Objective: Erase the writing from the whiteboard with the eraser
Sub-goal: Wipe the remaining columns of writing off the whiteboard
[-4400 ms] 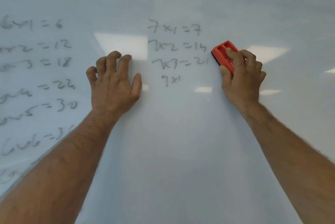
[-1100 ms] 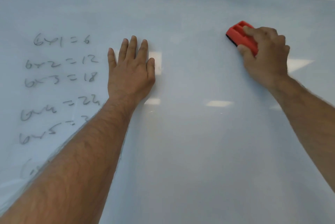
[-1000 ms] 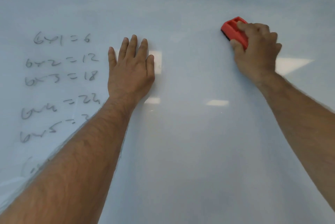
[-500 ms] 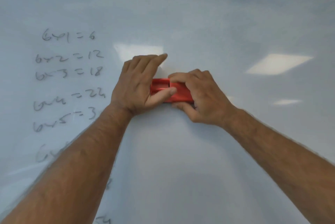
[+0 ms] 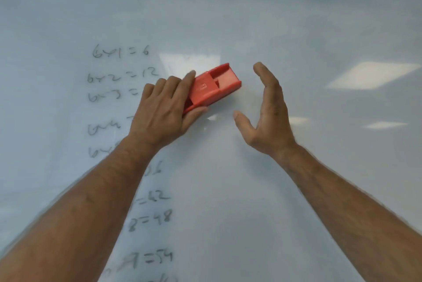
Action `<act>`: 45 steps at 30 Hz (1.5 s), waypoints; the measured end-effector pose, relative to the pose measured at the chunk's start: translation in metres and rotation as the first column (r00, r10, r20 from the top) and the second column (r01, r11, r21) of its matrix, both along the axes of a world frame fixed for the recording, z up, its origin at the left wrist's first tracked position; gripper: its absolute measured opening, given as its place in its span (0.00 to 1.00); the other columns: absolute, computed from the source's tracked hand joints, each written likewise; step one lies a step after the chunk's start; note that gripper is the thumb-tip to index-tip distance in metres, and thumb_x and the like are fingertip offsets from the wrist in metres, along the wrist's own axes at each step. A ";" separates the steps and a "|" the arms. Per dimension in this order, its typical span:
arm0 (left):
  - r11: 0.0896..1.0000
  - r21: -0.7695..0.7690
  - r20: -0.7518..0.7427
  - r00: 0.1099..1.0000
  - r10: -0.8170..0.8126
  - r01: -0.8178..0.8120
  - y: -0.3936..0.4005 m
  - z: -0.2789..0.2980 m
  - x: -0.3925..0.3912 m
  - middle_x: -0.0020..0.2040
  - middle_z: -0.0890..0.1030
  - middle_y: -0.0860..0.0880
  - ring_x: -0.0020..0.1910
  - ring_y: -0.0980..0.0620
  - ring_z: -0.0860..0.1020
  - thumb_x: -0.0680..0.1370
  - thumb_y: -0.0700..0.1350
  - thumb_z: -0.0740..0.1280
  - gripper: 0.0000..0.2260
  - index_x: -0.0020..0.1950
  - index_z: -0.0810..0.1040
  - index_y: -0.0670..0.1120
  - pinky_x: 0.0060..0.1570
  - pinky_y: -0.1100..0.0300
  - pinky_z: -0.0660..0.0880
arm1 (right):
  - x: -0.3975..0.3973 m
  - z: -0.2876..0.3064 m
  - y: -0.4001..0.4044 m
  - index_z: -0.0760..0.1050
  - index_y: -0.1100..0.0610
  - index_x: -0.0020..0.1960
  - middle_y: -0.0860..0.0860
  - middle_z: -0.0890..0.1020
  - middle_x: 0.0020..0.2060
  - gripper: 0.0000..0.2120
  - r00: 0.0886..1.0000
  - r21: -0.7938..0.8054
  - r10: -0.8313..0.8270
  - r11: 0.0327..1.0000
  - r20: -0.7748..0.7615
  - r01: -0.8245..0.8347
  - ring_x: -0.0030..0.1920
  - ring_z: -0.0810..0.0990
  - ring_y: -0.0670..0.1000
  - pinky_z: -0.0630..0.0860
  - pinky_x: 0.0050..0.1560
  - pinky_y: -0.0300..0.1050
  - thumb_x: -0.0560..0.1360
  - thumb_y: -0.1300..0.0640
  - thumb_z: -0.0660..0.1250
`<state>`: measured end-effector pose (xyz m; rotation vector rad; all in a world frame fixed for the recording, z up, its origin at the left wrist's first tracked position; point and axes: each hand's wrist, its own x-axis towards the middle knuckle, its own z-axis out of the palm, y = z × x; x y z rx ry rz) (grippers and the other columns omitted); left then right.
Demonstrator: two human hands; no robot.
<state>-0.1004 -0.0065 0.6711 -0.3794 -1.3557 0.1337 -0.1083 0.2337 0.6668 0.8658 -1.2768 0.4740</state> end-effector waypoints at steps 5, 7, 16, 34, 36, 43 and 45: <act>0.922 0.375 0.035 0.995 0.093 -0.100 -0.065 0.003 -0.003 0.58 0.74 0.34 0.50 0.35 0.74 0.84 0.59 0.58 0.30 0.77 0.61 0.38 0.47 0.41 0.68 | -0.008 -0.010 -0.034 0.63 0.59 0.80 0.60 0.62 0.81 0.34 0.945 -0.150 -0.246 0.948 0.217 0.281 0.83 0.56 0.62 0.53 0.82 0.64 0.78 0.46 0.62; 0.861 0.492 0.078 0.992 0.102 -0.127 -0.091 -0.002 -0.007 0.59 0.72 0.31 0.51 0.33 0.73 0.83 0.57 0.58 0.31 0.77 0.60 0.37 0.48 0.39 0.68 | -0.014 -0.016 -0.040 0.62 0.57 0.81 0.60 0.59 0.82 0.35 0.871 -0.063 -0.454 0.879 0.190 0.472 0.84 0.54 0.62 0.49 0.82 0.66 0.79 0.41 0.58; 0.593 0.804 0.129 0.986 -0.102 -0.044 -0.151 -0.015 -0.023 0.66 0.66 0.29 0.63 0.29 0.67 0.82 0.55 0.59 0.30 0.77 0.57 0.36 0.61 0.34 0.64 | -0.017 -0.015 -0.045 0.60 0.55 0.83 0.61 0.57 0.83 0.38 0.703 -0.020 -0.679 0.716 0.210 0.698 0.84 0.52 0.62 0.48 0.82 0.69 0.79 0.35 0.46; 0.987 0.008 0.143 0.977 0.156 -0.158 -0.081 -0.020 -0.014 0.61 0.73 0.38 0.50 0.39 0.72 0.82 0.61 0.53 0.32 0.78 0.61 0.39 0.49 0.45 0.69 | -0.013 -0.014 -0.047 0.61 0.55 0.82 0.60 0.58 0.83 0.36 0.694 -0.034 -0.683 0.706 0.227 0.707 0.84 0.53 0.62 0.48 0.82 0.69 0.79 0.37 0.47; 0.976 0.128 0.165 0.974 0.154 -0.176 -0.096 -0.008 -0.013 0.61 0.72 0.37 0.51 0.38 0.71 0.82 0.61 0.53 0.32 0.78 0.60 0.40 0.49 0.44 0.68 | -0.014 -0.014 -0.047 0.61 0.54 0.82 0.60 0.57 0.83 0.37 0.691 -0.036 -0.684 0.704 0.233 0.709 0.84 0.53 0.62 0.48 0.82 0.68 0.79 0.37 0.47; 0.805 0.565 0.200 0.977 0.078 -0.180 -0.164 0.007 -0.020 0.62 0.70 0.31 0.56 0.32 0.71 0.83 0.57 0.57 0.31 0.77 0.58 0.37 0.53 0.37 0.67 | -0.014 -0.021 -0.058 0.58 0.55 0.83 0.60 0.56 0.83 0.37 0.671 -0.073 -0.685 0.683 0.284 0.727 0.84 0.52 0.62 0.48 0.82 0.69 0.80 0.38 0.44; 0.756 0.630 0.201 0.978 0.059 -0.175 -0.185 0.007 -0.022 0.63 0.69 0.30 0.58 0.31 0.70 0.83 0.57 0.58 0.31 0.77 0.58 0.36 0.56 0.35 0.66 | -0.015 -0.024 -0.069 0.56 0.55 0.84 0.61 0.55 0.83 0.37 0.663 -0.098 -0.680 0.671 0.314 0.735 0.84 0.51 0.63 0.46 0.82 0.70 0.80 0.38 0.44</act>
